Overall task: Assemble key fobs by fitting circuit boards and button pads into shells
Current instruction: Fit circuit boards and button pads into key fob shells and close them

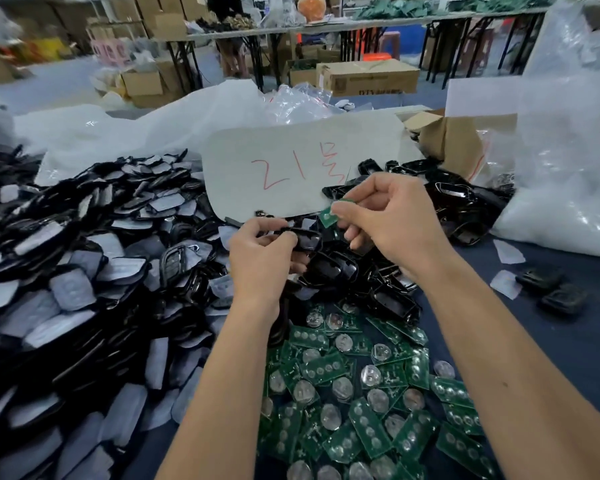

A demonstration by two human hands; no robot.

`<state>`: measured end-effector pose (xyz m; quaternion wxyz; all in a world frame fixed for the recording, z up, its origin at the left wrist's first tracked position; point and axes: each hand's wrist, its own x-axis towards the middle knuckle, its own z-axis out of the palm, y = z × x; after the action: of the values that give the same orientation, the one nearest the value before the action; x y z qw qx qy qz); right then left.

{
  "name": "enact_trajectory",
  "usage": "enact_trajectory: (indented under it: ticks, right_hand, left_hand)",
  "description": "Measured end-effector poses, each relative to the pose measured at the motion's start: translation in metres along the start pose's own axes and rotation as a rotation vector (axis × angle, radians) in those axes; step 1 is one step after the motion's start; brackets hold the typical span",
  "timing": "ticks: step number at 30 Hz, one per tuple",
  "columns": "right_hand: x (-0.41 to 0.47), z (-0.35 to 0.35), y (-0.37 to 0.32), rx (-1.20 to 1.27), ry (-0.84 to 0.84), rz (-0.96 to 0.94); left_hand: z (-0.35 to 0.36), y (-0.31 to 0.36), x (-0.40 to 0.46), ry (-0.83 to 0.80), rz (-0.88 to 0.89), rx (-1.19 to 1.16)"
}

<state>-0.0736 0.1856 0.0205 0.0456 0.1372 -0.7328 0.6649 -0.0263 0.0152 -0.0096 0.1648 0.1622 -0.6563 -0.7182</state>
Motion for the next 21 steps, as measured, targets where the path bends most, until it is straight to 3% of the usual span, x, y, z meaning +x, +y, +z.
enact_trajectory:
  ticks: [10,21]
  right_hand:
    - [-0.002,0.018,0.028,0.070,0.068,-0.031]
    - [-0.006,0.022,0.026,-0.037,0.030,-0.086]
  left_hand:
    - [0.007,-0.009,0.012,-0.018,-0.022,-0.080]
    - [0.006,-0.009,0.011,-0.069,-0.035,-0.076]
